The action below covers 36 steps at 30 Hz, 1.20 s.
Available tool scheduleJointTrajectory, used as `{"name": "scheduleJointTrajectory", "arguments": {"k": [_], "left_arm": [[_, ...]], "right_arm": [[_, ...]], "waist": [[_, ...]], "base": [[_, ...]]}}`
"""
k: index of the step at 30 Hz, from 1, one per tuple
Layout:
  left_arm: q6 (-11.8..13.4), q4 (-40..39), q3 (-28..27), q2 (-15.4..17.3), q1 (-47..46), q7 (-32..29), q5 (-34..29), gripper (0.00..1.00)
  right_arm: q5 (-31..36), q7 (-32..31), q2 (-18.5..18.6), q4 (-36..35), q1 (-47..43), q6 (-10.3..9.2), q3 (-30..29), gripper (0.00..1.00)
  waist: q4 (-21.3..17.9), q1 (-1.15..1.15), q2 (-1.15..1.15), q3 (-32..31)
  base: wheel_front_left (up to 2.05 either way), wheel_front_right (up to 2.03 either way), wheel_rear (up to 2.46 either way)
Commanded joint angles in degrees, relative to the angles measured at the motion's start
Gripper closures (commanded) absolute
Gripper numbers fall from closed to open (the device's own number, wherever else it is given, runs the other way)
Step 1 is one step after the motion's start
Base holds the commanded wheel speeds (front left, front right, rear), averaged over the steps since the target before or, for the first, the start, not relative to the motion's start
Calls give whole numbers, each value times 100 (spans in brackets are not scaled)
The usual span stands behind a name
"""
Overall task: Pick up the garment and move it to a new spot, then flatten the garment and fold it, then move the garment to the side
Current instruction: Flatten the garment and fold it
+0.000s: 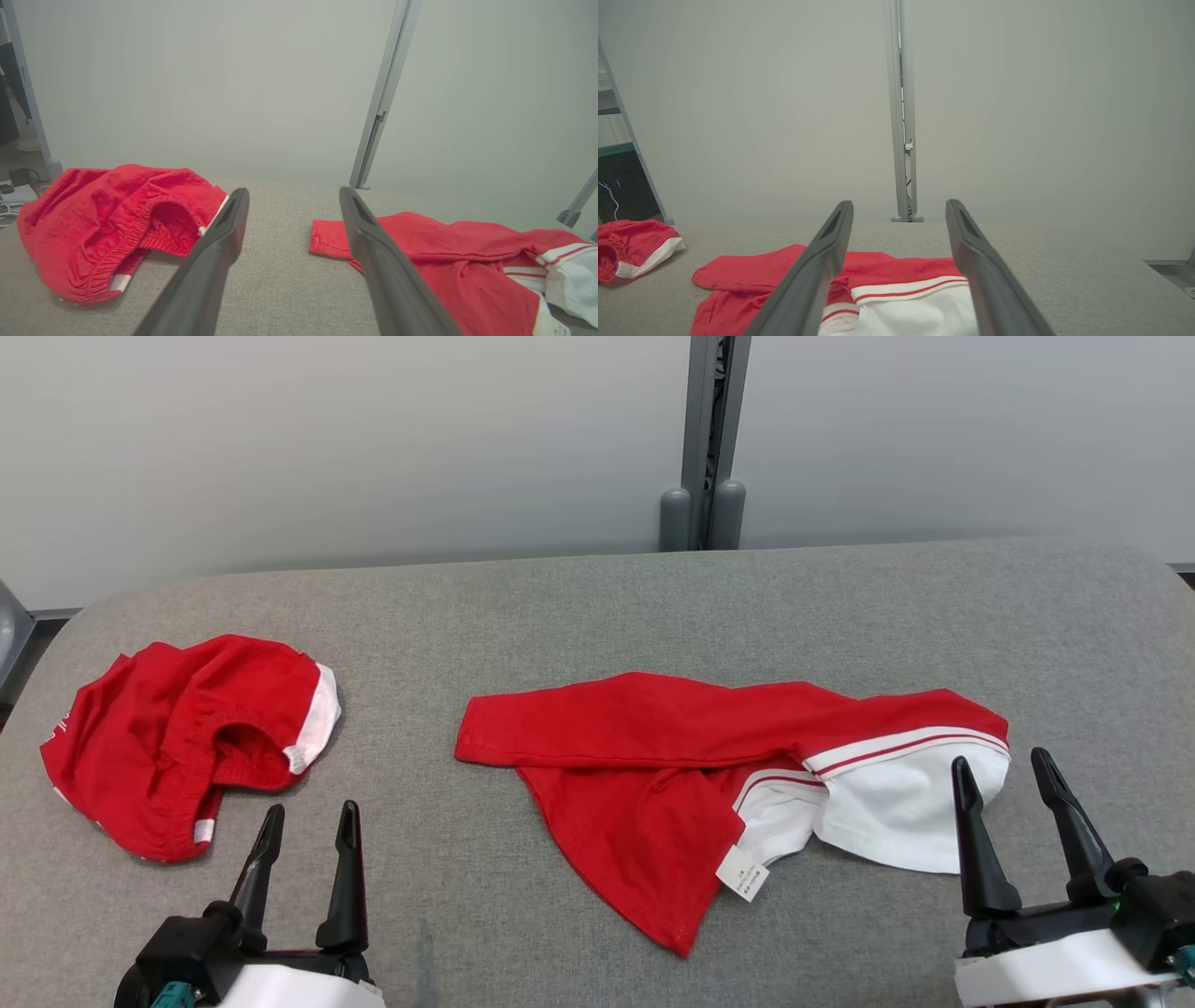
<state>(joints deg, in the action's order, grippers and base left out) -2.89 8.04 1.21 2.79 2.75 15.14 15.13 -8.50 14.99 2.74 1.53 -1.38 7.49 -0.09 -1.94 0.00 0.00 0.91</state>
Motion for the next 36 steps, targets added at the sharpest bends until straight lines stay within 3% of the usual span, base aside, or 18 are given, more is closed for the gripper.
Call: {"name": "scheduleJointTrajectory", "arguments": {"k": [1,14,21,36], "left_arm": [[17,-1,-4,21,-22,7,-34,0],[-114,111,95,82,-300,-28,-66,0],[-212,334,170,231,-640,-466,56,0],[-356,1186,477,519,-2047,-1406,241,0]], "right_arm": [[3,22,31,15,94,1,-9,0],[-84,22,31,73,193,1,-74,0],[-118,-42,34,1133,462,1,-93,0],[-328,-958,61,2677,1737,1,-124,0]], "waist": [[0,0,0,12],[-89,0,0,203],[-296,0,0,412],[-477,0,0,1477]], "base": [[0,0,0],[0,0,0],[0,0,0],[0,0,0]]}}
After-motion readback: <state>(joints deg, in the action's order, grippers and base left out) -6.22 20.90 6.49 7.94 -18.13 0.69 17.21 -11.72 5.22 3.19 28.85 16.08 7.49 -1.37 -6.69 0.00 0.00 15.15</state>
